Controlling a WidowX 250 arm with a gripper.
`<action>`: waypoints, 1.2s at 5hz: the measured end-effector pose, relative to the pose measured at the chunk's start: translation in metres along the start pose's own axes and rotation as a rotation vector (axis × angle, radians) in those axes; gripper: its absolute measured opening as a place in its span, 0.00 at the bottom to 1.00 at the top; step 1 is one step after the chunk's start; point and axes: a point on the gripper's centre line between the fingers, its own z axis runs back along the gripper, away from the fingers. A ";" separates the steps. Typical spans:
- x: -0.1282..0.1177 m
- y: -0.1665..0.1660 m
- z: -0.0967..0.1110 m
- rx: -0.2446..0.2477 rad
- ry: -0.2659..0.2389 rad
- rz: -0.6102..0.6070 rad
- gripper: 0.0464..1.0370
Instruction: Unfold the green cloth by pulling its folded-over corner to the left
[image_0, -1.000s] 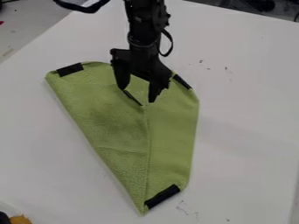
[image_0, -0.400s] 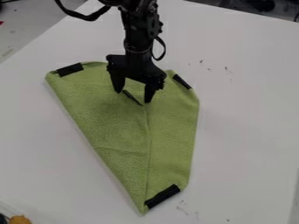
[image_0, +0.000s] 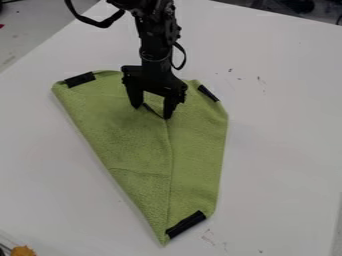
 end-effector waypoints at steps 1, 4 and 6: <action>0.001 0.002 0.000 -0.001 -0.007 -0.013 0.62; 0.007 0.009 0.020 0.022 -0.045 -0.029 0.02; -0.031 0.048 0.050 0.066 -0.091 0.073 0.01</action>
